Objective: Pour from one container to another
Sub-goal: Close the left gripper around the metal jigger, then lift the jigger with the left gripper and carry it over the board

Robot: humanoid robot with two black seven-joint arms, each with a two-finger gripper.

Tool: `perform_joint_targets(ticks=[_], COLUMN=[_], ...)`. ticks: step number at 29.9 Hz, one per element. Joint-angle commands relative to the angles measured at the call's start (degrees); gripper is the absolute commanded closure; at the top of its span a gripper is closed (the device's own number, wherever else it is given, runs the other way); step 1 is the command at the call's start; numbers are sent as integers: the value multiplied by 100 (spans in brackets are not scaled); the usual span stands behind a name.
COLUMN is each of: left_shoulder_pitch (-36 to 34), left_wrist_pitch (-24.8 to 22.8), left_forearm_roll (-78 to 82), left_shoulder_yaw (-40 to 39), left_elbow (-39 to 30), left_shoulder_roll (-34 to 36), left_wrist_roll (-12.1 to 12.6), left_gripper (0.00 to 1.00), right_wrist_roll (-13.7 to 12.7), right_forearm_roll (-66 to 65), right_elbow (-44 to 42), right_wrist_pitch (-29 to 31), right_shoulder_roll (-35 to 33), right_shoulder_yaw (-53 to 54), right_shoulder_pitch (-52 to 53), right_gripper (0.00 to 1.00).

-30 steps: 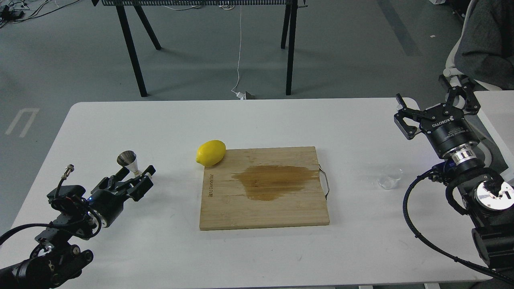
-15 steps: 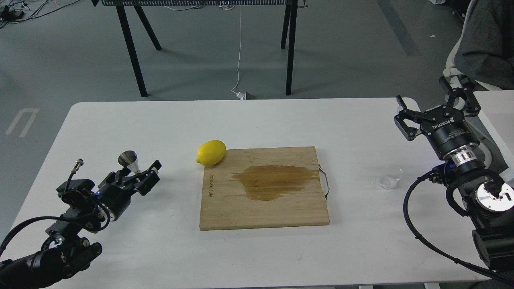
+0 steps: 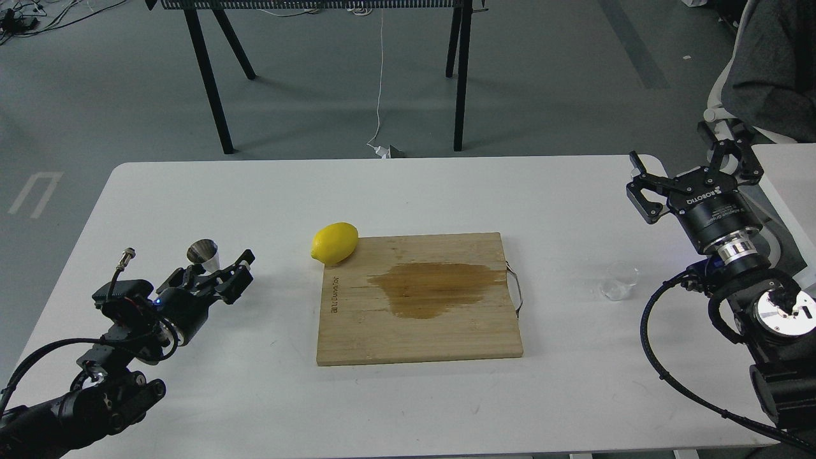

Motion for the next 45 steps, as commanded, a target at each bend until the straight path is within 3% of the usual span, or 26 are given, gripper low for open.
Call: perform_joint_targets(ticks=[1, 14, 19, 27, 36, 45], left_shoulder_pitch=[-64, -144, -144, -188, -240, -521], left_wrist_pitch=[0, 0, 0, 0, 0, 0], left_forearm_roll=[-7, -15, -7, -15, -15, -33], left_shoulder_yaw=[197, 365, 443, 628, 637, 637], left_elbow=[149, 342, 553, 703, 712, 703], left_shoulder_roll=[-49, -75, -136, -163, -146, -75], left_wrist_roll=[0, 0, 0, 0, 0, 0], left_gripper=[19, 44, 64, 81, 91, 91], right_wrist_roll=[0, 0, 0, 0, 0, 0], right_forearm_roll=[0, 0, 0, 0, 0, 0], right_elbow=[3, -5, 3, 3, 3, 3], right_wrist_pitch=[0, 0, 0, 0, 0, 0], right_shoulder_roll=[-8, 1, 1, 1, 1, 1], right_shoulder_yaw=[2, -6, -6, -15, -15, -6], right_shoulder_pitch=[0, -35, -35, -35, -35, -35], right_gripper=[1, 1, 1, 1, 1, 1])
